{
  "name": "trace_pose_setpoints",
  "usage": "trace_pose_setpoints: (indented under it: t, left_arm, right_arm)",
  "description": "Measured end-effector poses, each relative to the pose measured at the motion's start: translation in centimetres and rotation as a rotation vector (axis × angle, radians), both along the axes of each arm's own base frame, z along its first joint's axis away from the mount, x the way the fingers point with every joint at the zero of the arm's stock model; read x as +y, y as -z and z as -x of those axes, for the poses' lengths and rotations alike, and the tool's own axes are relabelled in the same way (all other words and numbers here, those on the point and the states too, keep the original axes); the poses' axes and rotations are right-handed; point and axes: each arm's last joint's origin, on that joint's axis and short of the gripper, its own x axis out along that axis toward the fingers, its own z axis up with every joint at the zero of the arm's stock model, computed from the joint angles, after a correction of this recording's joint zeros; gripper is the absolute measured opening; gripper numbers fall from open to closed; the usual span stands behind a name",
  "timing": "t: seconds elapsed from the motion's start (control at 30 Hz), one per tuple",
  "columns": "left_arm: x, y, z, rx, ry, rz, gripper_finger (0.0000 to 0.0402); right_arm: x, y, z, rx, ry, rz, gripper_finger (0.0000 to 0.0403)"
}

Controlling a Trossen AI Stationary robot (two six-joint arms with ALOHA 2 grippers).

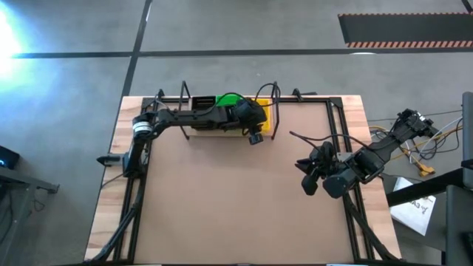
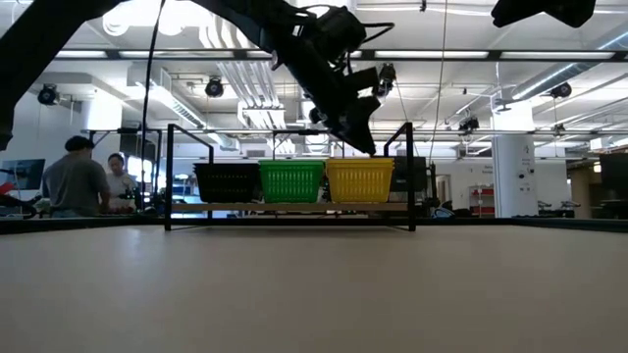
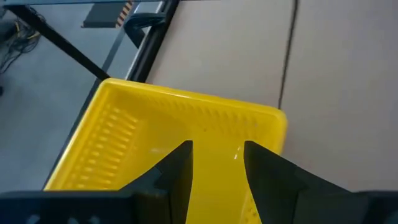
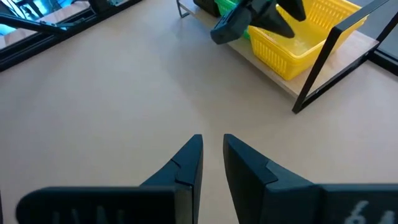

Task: Stack baskets on shelf by color
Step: Adjust the yellow baskets on the shelf, then return to Home Position

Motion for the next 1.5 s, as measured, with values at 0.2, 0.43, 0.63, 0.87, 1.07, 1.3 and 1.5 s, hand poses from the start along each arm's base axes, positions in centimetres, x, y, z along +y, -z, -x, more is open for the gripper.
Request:
trace_pose_setpoints:
  t: [0.2, 0.43, 0.63, 0.87, 1.07, 1.3, 1.5]
  left_arm:
    - [-1.5, -2.2, 0.5, -0.013, 0.139, 0.057, 0.0124]
    - [-2.3, 0.2, 0.5, 0.11, 0.216, -0.031, 0.0088]
    - [-2.0, 1.7, 0.5, 0.098, 0.168, -0.153, 0.0079]
    - [-1.8, 1.9, 0.4, 0.097, 0.123, -0.215, 0.0079]
    - [-3.7, -2.3, 1.2, -0.01, 0.144, -0.238, 0.0079]
    - [-6.2, -9.3, 5.3, -0.27, 0.049, -0.102, 0.0079]
    - [-6.9, -12.3, 8.9, -0.425, -0.036, 0.031, 0.0079]
  right_arm:
    - [0.0, 0.0, 0.0, -0.007, 0.01, -0.013, 0.0057]
    - [0.0, 0.0, 0.0, -0.003, -0.001, -0.002, 0.0057]
    - [0.0, 0.0, 0.0, -0.002, -0.002, 0.001, 0.0057]
    - [0.0, 0.0, 0.0, -0.003, 0.0, -0.002, 0.0057]
    - [0.0, -0.1, 0.0, -0.005, -0.001, -0.003, 0.0057]
    - [-2.1, -1.1, 2.3, -0.009, -0.045, 0.082, 0.0023]
    - [-6.5, -1.1, 9.1, -0.236, -0.157, 0.002, 0.0009]
